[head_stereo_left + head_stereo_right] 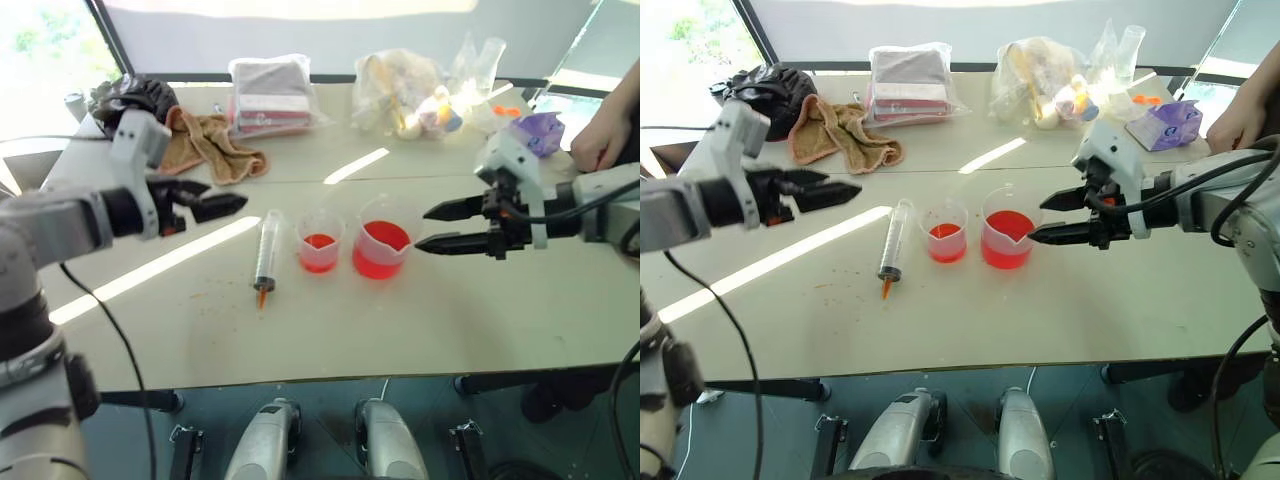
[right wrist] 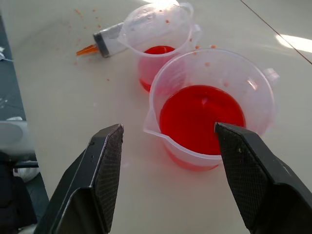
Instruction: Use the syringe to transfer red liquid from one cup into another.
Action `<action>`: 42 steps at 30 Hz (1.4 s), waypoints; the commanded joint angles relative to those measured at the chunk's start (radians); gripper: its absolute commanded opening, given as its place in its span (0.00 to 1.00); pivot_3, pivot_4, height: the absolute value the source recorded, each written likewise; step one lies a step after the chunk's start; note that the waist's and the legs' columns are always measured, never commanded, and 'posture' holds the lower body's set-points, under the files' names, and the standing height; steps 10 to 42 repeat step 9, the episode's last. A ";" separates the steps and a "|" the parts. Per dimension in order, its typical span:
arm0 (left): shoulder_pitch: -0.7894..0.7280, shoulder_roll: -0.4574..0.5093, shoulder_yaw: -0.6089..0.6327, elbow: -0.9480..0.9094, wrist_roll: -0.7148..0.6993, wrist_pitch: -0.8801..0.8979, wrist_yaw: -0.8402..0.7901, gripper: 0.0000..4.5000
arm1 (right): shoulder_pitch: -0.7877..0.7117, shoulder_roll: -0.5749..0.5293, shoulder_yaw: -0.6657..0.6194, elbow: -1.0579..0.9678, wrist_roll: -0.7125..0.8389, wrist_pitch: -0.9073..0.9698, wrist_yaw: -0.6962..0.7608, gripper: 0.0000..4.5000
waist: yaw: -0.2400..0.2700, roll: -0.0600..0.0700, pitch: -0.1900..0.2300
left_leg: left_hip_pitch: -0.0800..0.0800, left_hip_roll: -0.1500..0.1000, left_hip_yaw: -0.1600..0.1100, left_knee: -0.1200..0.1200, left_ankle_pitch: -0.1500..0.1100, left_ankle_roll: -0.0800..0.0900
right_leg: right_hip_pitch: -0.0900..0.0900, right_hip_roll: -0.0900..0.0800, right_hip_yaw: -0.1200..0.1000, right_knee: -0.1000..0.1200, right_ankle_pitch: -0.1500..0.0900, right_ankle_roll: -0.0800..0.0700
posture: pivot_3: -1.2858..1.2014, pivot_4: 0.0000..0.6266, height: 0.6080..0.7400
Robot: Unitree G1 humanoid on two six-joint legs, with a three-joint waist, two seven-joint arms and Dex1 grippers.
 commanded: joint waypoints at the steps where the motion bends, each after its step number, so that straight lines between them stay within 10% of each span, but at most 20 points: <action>1: 0.121 0.117 0.050 -0.082 -0.008 -0.089 -0.176 0.99 | -0.029 0.001 0.005 -0.028 -0.030 -0.031 0.026 0.69 | 0.000 0.000 0.000 | 0.000 0.000 0.000 0.000 -0.001 -0.001 | 0.000 0.000 0.000 -0.001 0.000 -0.001 | 0.52 0.24 1.00; 8: 0.341 0.242 0.074 -0.120 0.049 -0.224 -0.352 0.99 | -0.050 0.021 0.015 -0.030 -0.049 -0.029 0.049 0.69 | 0.009 0.000 0.000 | 0.000 0.000 0.000 0.000 -0.002 -0.001 | 0.000 -0.004 0.000 -0.002 -0.001 -0.003 | 0.52 0.24 1.00; 42: 0.343 0.238 0.078 -0.111 0.045 -0.227 -0.350 0.99 | -0.051 0.025 0.014 -0.030 -0.050 -0.024 0.048 0.69 | 0.009 0.000 0.000 | 0.000 0.000 0.000 0.000 -0.002 -0.001 | 0.000 -0.004 0.000 -0.002 -0.001 -0.003 | 0.52 0.24 1.00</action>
